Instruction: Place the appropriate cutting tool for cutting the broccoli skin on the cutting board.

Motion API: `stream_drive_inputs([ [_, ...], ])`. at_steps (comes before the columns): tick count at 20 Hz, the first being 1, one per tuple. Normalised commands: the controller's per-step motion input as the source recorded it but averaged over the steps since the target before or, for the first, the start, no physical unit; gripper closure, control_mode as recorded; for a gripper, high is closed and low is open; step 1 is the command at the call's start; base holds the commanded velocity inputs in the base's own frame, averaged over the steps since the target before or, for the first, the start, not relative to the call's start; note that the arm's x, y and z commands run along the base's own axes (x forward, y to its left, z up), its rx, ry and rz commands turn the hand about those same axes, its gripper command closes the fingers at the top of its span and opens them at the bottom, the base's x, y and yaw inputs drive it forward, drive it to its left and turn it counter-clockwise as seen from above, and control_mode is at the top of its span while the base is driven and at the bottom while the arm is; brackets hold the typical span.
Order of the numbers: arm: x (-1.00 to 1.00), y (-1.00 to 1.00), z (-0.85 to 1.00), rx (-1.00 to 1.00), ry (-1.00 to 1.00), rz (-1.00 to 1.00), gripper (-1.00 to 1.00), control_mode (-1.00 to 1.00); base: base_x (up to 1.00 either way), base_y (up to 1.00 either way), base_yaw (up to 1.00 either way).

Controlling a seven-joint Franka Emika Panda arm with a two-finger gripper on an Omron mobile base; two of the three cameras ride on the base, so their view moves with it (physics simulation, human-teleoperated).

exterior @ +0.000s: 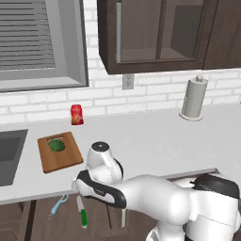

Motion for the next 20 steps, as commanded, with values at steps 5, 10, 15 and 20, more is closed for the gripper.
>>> stream_drive_inputs([
  [5,0.00,0.42,-0.51,0.03,0.00,0.00,-1.00,-1.00,0.00,0.00,0.00],
  [10,-0.03,0.30,-0.37,0.00,0.08,-0.03,-1.00,-1.00,0.00,0.00,0.00],
  [15,-0.14,0.25,-0.37,0.00,0.12,-0.03,-1.00,-1.00,0.00,0.00,0.00],
  [20,-0.66,0.06,-0.15,0.05,0.06,0.00,-1.00,-1.00,0.00,0.00,0.00],
])
